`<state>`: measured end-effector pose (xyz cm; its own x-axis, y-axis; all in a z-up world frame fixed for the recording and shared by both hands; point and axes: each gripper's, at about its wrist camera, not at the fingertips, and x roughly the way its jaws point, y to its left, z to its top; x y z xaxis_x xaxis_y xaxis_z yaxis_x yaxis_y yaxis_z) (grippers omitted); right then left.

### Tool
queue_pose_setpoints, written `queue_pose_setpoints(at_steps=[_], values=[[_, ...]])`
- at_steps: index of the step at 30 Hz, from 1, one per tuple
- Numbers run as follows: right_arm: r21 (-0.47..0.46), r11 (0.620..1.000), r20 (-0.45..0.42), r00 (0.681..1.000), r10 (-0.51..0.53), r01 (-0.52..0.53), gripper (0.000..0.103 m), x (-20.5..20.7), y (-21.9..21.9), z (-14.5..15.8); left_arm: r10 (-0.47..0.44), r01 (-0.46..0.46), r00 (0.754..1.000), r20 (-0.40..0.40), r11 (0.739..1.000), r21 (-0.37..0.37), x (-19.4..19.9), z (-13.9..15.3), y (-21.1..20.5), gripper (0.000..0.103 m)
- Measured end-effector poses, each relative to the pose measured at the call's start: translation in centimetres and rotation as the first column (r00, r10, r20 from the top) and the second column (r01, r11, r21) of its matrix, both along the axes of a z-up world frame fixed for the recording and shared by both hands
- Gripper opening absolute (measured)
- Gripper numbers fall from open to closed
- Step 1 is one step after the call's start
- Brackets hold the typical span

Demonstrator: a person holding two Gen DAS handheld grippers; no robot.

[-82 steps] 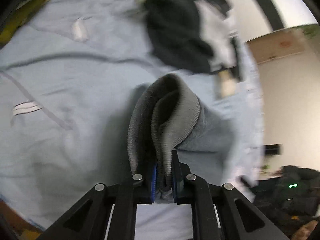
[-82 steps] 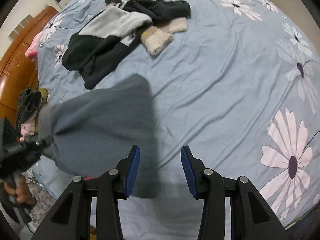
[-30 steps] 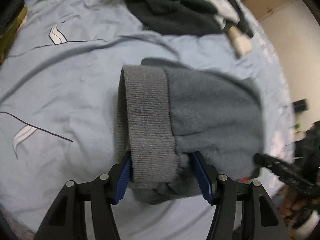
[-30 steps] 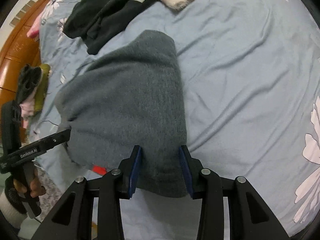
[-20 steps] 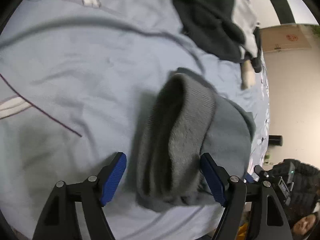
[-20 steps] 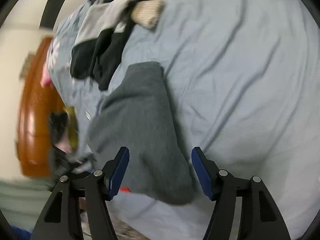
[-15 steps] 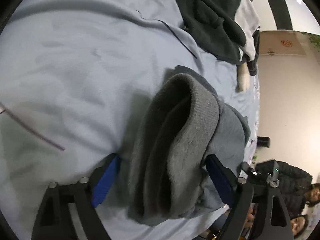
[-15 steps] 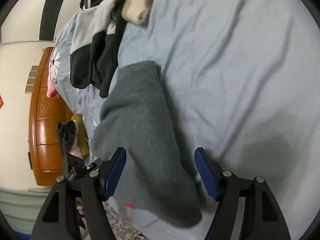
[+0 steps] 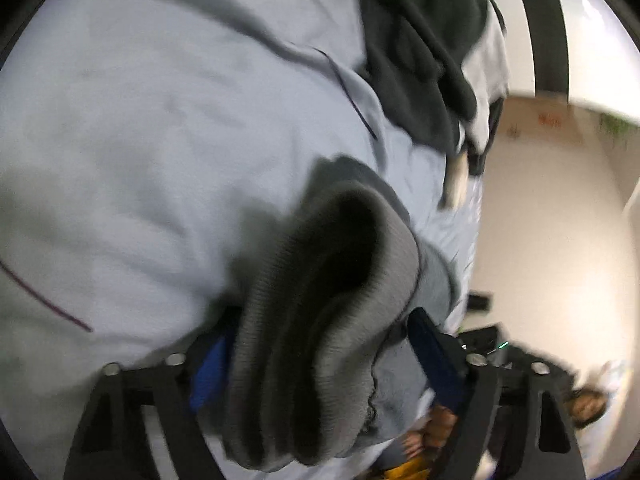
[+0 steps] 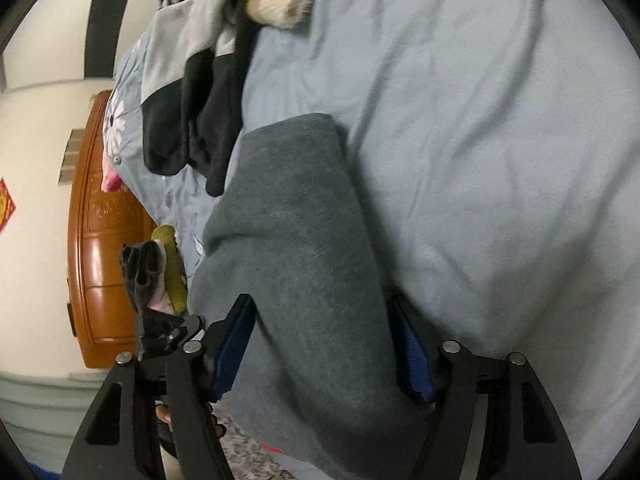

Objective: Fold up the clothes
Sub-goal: 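Lift the folded sweatpants with both tools gripping the folded bundle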

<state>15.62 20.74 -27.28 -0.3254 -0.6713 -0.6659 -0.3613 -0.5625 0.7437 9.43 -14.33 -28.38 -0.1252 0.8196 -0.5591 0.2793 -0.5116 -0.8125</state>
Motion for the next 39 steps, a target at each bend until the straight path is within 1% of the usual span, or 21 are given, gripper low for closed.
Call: queue_pose_setpoints(at_steps=[1, 2, 5, 6, 7, 8, 9, 11, 13, 16, 19, 22, 26, 29, 33, 35, 37, 39], values=[[-0.005, 1.0, 0.001, 1.0, -0.001, 0.001, 0.06, 0.0, 0.0, -0.1, 0.02, -0.02, 1.0, 0.008, 1.0, 0.01, 0.2, -0.2, -0.2, 0.076], [-0.009, 1.0, 0.003, 1.0, -0.003, 0.003, 0.057, 0.0, 0.0, -0.1, 0.027, -0.027, 1.0, 0.005, 1.0, 0.0, 0.4, -0.1, -0.1, 0.073], [-0.001, 1.0, 0.025, 0.999, -0.021, 0.021, 0.049, -0.1, -0.3, -0.1, -0.016, 0.014, 1.0, -0.026, 0.996, -0.084, 0.6, 1.1, 1.5, 0.063], [0.002, 1.0, 0.033, 0.999, -0.028, 0.028, 0.044, -0.1, -0.4, -0.1, -0.019, 0.015, 0.999, -0.028, 0.994, -0.11, 0.6, 1.4, 2.0, 0.058], [0.001, 0.999, 0.039, 0.999, -0.035, 0.035, 0.041, -0.1, -0.4, 0.0, -0.014, 0.011, 1.0, -0.027, 0.992, -0.125, 0.6, 1.6, 2.3, 0.055], [0.002, 0.999, 0.043, 0.998, -0.038, 0.038, 0.035, 0.0, -0.5, 0.2, -0.01, 0.006, 1.0, -0.027, 0.99, -0.138, 0.6, 1.8, 2.6, 0.049], [0.003, 0.999, 0.044, 0.998, -0.038, 0.038, 0.032, 0.0, -0.5, 0.5, -0.004, 0.001, 1.0, -0.026, 0.989, -0.145, 0.7, 2.1, 2.9, 0.044], [0.003, 0.999, 0.045, 0.998, -0.038, 0.038, 0.028, 0.2, -0.5, 1.2, 0.006, -0.01, 1.0, -0.024, 0.987, -0.158, 1.1, 2.8, 3.3, 0.038], [-0.011, 0.999, 0.044, 0.998, -0.039, 0.04, 0.027, 0.4, -0.3, 1.7, 0.013, -0.017, 1.0, -0.024, 0.987, -0.162, 1.4, 3.5, 3.8, 0.035], [0.004, 0.999, 0.049, 0.998, -0.036, 0.036, 0.026, 1.1, 0.5, 2.7, 0.014, -0.015, 1.0, -0.004, 0.987, -0.158, 1.7, 4.2, 5.4, 0.03], [0.029, 0.999, 0.063, 0.997, -0.048, 0.046, 0.026, 1.9, 2.0, 3.9, -0.025, 0.025, 1.0, -0.001, 0.986, -0.163, 2.5, 4.9, 7.5, 0.028], [0.061, 0.996, 0.067, 0.996, -0.062, 0.058, 0.026, 2.8, 4.1, 5.9, -0.057, 0.055, 0.998, -0.009, 0.988, -0.141, 3.0, 6.4, 9.8, 0.027], [0.093, 0.994, 0.023, 0.998, -0.066, 0.064, 0.026, 3.7, 6.6, 10.8, -0.073, 0.068, 0.996, -0.052, 0.993, -0.098, 2.3, 10.5, 13.4, 0.027], [0.098, 0.993, -0.045, 0.997, -0.066, 0.071, 0.026, 3.9, 7.9, 15.7, -0.079, 0.07, 0.99, -0.115, 0.994, -0.085, 2.4, 15.0, 13.5, 0.027], [0.084, 0.995, -0.169, 0.985, -0.038, 0.053, 0.026, 2.9, 8.0, 21.8, -0.062, 0.044, 0.974, -0.218, 0.996, -0.083, 2.0, 22.0, 12.5, 0.027], [0.069, 0.997, -0.217, 0.976, -0.029, 0.046, 0.026, 2.2, 7.7, 23.9, -0.046, 0.022, 0.959, -0.28, 0.996, -0.091, 1.2, 25.6, 11.9, 0.027], [0.049, 0.998, -0.259, 0.966, -0.024, 0.038, 0.026, 1.3, 6.9, 26.0, -0.035, 0.005, 0.945, -0.325, 0.996, -0.093, 0.6, 28.2, 11.0, 0.027], [0.035, 0.999, -0.3, 0.954, -0.005, 0.017, 0.026, 0.4, 5.7, 27.7, -0.025, -0.015, 0.928, -0.371, 0.995, -0.104, 0.7, 31.2, 8.5, 0.027]])
